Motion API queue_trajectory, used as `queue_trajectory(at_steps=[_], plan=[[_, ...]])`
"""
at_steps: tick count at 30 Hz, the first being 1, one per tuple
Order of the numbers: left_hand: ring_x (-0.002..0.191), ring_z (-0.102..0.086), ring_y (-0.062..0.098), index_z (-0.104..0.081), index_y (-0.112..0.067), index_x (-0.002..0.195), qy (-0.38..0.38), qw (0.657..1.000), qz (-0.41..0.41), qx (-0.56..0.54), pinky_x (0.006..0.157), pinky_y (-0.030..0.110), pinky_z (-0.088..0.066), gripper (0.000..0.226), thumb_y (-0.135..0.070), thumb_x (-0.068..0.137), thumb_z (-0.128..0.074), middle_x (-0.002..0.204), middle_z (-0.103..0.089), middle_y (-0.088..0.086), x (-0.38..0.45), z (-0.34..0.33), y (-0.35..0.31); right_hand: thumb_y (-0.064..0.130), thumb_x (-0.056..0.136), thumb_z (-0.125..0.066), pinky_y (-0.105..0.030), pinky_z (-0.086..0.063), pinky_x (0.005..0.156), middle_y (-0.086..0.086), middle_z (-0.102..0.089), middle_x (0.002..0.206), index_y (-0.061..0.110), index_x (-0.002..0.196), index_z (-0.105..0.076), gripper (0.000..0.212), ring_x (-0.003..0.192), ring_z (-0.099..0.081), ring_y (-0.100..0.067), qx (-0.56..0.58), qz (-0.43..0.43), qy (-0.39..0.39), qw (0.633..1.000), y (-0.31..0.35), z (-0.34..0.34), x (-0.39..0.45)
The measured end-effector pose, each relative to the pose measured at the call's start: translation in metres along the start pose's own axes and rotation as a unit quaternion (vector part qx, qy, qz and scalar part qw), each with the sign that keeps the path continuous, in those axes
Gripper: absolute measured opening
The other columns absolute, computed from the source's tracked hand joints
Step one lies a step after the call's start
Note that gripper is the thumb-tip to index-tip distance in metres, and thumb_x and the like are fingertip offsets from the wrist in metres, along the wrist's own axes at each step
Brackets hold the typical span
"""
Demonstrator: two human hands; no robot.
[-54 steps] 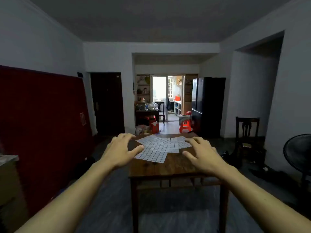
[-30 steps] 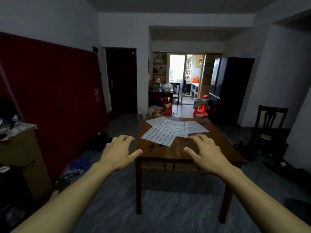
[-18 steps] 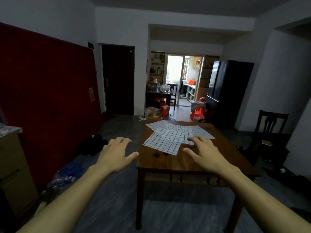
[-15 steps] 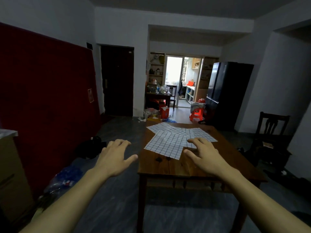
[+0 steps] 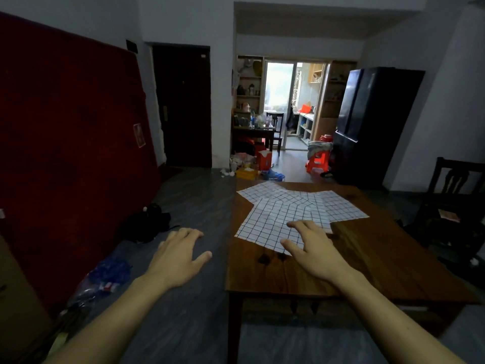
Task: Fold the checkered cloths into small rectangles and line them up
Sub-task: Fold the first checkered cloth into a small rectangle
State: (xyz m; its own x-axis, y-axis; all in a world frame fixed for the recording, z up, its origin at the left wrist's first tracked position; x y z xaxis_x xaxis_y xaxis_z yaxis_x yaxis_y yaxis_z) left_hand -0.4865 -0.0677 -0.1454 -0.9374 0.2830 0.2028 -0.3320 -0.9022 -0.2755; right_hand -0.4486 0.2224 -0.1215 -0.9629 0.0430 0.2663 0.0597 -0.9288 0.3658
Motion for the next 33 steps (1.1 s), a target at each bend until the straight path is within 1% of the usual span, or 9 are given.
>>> queue_trajectory(at_steps=[4, 9, 12, 16, 19, 23, 26, 29, 33], plan=[[0.124, -0.040, 0.015, -0.044, -0.028, 0.139, -0.007, 1.000, -0.012, 0.008, 0.103, 0.037, -0.038, 0.056, -0.059, 0.092, -0.049, 0.142, -0.044, -0.004, 0.071, 0.003, 0.007, 0.058, 0.093, -0.045, -0.040, -0.041, 0.105, 0.003, -0.044, 0.142, 0.027, 0.141, -0.042, 0.057, 0.130, -0.039, -0.016, 0.018, -0.009, -0.003, 1.000, -0.021, -0.023, 0.066], [0.124, -0.041, 0.014, -0.045, -0.030, 0.135, -0.019, 1.000, -0.019, 0.003, 0.103, 0.037, -0.040, 0.053, -0.059, 0.092, -0.049, 0.139, -0.046, -0.005, 0.145, 0.006, 0.027, 0.057, 0.093, -0.045, -0.044, -0.038, 0.107, 0.002, -0.043, 0.143, 0.025, 0.141, -0.042, 0.058, 0.132, -0.038, -0.017, 0.040, -0.016, 0.008, 0.999, -0.033, -0.046, 0.141], [0.120, -0.042, 0.013, -0.046, -0.031, 0.134, -0.012, 1.000, -0.019, -0.006, 0.103, 0.037, -0.040, 0.051, -0.059, 0.092, -0.049, 0.138, -0.046, -0.006, 0.180, -0.004, 0.049, 0.057, 0.094, -0.045, -0.042, -0.038, 0.107, 0.002, -0.043, 0.143, 0.025, 0.141, -0.042, 0.057, 0.132, -0.037, -0.017, 0.036, -0.024, 0.013, 0.999, -0.033, -0.063, 0.179], [0.123, -0.040, 0.013, -0.047, -0.028, 0.134, 0.003, 0.999, -0.021, -0.033, 0.105, 0.036, -0.038, 0.049, -0.055, 0.093, -0.051, 0.139, -0.045, -0.005, 0.225, -0.030, 0.087, 0.055, 0.094, -0.047, -0.038, -0.038, 0.106, 0.003, -0.042, 0.143, 0.025, 0.141, -0.041, 0.056, 0.131, -0.038, -0.017, 0.029, -0.040, 0.026, 0.998, -0.034, -0.098, 0.226], [0.124, -0.040, 0.013, -0.048, -0.028, 0.132, 0.002, 0.997, -0.049, -0.061, 0.105, 0.037, -0.038, 0.047, -0.053, 0.093, -0.054, 0.138, -0.045, -0.007, 0.260, -0.049, 0.113, 0.055, 0.093, -0.046, -0.041, -0.039, 0.106, 0.002, -0.042, 0.143, 0.025, 0.141, -0.041, 0.056, 0.131, -0.038, -0.018, 0.006, -0.061, 0.015, 0.998, -0.029, -0.126, 0.256], [0.121, -0.041, 0.013, -0.051, -0.028, 0.129, 0.011, 0.990, -0.093, -0.102, 0.105, 0.038, -0.038, 0.043, -0.050, 0.092, -0.056, 0.134, -0.047, -0.007, 0.307, -0.063, 0.140, 0.056, 0.094, -0.046, -0.040, -0.038, 0.107, 0.002, -0.042, 0.144, 0.025, 0.141, -0.040, 0.057, 0.132, -0.037, -0.018, -0.015, -0.099, 0.013, 0.995, -0.016, -0.156, 0.285], [0.121, -0.042, 0.011, -0.051, -0.029, 0.128, 0.014, 0.984, -0.126, -0.122, 0.102, 0.031, -0.038, 0.043, -0.049, 0.091, -0.057, 0.131, -0.046, -0.011, 0.351, -0.066, 0.166, 0.058, 0.093, -0.045, -0.041, -0.040, 0.106, 0.002, -0.039, 0.146, 0.027, 0.142, -0.039, 0.058, 0.134, -0.036, -0.017, -0.035, -0.135, 0.018, 0.990, -0.007, -0.173, 0.306], [0.123, -0.038, 0.008, -0.050, -0.029, 0.131, 0.017, 0.979, -0.145, -0.145, 0.103, 0.028, -0.035, 0.044, -0.048, 0.092, -0.057, 0.136, -0.044, -0.011, 0.393, -0.073, 0.183, 0.056, 0.094, -0.045, -0.041, -0.037, 0.109, 0.000, -0.037, 0.149, 0.026, 0.143, -0.038, 0.058, 0.137, -0.033, -0.019, -0.056, -0.168, 0.008, 0.984, -0.006, -0.185, 0.325], [0.124, -0.036, 0.007, -0.049, -0.030, 0.131, 0.068, 0.964, -0.163, -0.200, 0.103, 0.030, -0.039, 0.043, -0.047, 0.093, -0.057, 0.138, -0.043, -0.012, 0.430, -0.102, 0.181, 0.054, 0.094, -0.048, -0.042, -0.037, 0.109, 0.000, -0.039, 0.148, 0.025, 0.142, -0.040, 0.056, 0.137, -0.033, -0.020, -0.057, -0.193, 0.003, 0.979, -0.013, -0.201, 0.345]])
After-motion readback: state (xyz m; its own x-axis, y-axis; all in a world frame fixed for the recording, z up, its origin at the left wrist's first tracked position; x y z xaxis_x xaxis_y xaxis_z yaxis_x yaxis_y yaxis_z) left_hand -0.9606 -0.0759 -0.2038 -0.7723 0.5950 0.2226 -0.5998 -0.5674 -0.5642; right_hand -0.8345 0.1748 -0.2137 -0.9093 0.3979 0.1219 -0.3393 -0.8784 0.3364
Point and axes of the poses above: each hand's wrist, its own x-axis towards the middle knuckle, its own z-axis out of the back of the hand, y = z × x, the point moved 7 cm from there along x, towards the middle knuckle
